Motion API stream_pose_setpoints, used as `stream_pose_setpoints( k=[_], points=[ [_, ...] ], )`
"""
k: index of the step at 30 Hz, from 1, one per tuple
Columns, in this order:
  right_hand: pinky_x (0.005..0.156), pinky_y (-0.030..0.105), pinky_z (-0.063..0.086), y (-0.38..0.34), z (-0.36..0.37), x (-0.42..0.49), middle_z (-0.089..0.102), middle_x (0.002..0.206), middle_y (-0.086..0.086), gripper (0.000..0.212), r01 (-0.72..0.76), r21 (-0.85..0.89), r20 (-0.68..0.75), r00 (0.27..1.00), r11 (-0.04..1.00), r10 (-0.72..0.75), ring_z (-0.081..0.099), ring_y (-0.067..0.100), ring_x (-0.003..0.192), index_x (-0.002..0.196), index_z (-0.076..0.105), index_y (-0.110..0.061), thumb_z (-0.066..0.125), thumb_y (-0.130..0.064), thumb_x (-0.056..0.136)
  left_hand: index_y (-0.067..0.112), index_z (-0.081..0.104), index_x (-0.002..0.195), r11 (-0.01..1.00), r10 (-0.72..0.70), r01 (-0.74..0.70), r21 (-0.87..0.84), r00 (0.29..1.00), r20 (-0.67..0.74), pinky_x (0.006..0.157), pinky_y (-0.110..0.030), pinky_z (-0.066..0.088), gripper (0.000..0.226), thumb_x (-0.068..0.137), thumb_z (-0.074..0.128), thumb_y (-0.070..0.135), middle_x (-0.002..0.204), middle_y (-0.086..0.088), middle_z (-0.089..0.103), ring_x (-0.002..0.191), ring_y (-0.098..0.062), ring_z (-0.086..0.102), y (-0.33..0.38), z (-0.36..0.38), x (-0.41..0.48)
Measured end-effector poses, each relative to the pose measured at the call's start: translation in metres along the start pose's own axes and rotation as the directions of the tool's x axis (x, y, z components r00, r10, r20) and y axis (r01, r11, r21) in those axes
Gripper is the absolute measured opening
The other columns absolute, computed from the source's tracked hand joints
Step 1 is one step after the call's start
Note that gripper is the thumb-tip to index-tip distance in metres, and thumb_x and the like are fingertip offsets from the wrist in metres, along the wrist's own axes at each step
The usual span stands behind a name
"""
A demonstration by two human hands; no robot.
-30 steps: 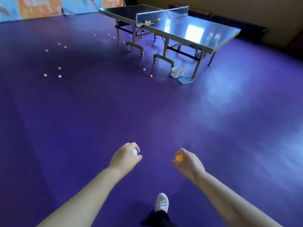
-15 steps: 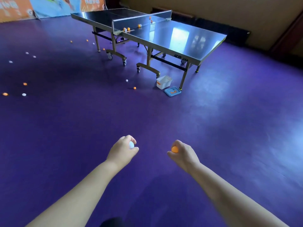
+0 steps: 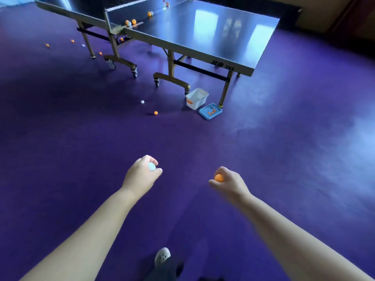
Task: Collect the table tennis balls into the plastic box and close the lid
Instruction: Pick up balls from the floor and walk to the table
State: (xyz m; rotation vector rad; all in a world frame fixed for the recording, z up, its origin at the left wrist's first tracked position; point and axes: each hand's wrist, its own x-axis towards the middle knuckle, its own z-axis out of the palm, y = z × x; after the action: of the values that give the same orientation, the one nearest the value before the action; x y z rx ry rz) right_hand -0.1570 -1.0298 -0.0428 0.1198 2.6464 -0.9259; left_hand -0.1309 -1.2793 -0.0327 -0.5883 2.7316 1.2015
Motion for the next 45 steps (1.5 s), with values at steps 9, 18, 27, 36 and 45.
stream_pose_setpoints(
  k=[9, 18, 27, 36, 45],
  points=[
    [0.065, 0.039, 0.055, -0.049, -0.026, 0.191, 0.063, 0.082, 0.0, 0.019, -0.077, 0.007, -0.031, 0.997, 0.997, 0.078, 0.063, 0.024, 0.074, 0.088, 0.057, -0.017, 0.064, -0.032, 0.078, 0.02, 0.054, 0.104, 1.0, 0.0, 0.0, 0.003, 0.986, 0.168, 0.069, -0.03, 0.043, 0.019, 0.085, 0.056, 0.021, 0.11, 0.003, 0.051, 0.09, -0.019, 0.055, 0.044, 0.004, 0.206],
    [0.066, 0.037, 0.054, -0.088, -0.06, 0.438, 0.06, 0.08, -0.002, 0.018, -0.085, 0.014, 0.012, 0.996, 0.996, 0.085, 0.061, 0.022, 0.076, 0.087, 0.057, -0.015, 0.063, -0.03, 0.079, 0.017, 0.049, 0.113, 0.993, -0.108, 0.095, 0.075, 0.978, 0.181, 0.069, -0.033, 0.043, 0.032, 0.083, 0.046, 0.007, 0.117, 0.003, 0.041, 0.091, -0.025, 0.052, 0.113, 0.024, 0.446],
    [0.067, 0.036, 0.054, -0.159, -0.092, 0.624, 0.061, 0.083, -0.004, 0.016, -0.075, -0.06, 0.076, 0.994, 0.995, 0.079, 0.061, 0.02, 0.077, 0.086, 0.055, -0.021, 0.061, -0.032, 0.077, 0.027, 0.044, 0.121, 0.996, -0.09, 0.093, 0.003, 0.957, 0.274, 0.075, -0.033, 0.047, 0.039, 0.083, 0.055, 0.028, 0.105, -0.001, 0.057, 0.091, -0.021, 0.057, 0.161, 0.004, 0.624],
    [0.068, 0.034, 0.05, -0.237, -0.082, 0.8, 0.059, 0.086, -0.001, 0.018, -0.184, -0.07, 0.031, 0.982, 0.981, 0.186, 0.057, 0.021, 0.078, 0.087, 0.05, -0.019, 0.061, -0.032, 0.081, 0.028, 0.052, 0.116, 0.998, 0.042, -0.054, 0.033, 0.957, 0.286, 0.074, -0.034, 0.049, 0.036, 0.082, 0.057, 0.015, 0.11, 0.001, 0.05, 0.09, -0.02, 0.054, 0.184, -0.024, 0.836],
    [0.068, 0.034, 0.047, -0.287, -0.067, 0.962, 0.051, 0.097, 0.001, 0.019, -0.264, -0.031, 0.102, 0.959, 0.964, 0.266, 0.052, 0.021, 0.083, 0.097, 0.044, -0.019, 0.056, -0.019, 0.083, 0.027, 0.047, 0.13, 0.981, 0.082, -0.136, 0.135, 0.935, 0.345, 0.078, -0.034, 0.048, 0.042, 0.089, 0.044, 0.015, 0.121, 0.002, 0.048, 0.099, -0.022, 0.054, 0.208, -0.014, 1.022]
  ],
)
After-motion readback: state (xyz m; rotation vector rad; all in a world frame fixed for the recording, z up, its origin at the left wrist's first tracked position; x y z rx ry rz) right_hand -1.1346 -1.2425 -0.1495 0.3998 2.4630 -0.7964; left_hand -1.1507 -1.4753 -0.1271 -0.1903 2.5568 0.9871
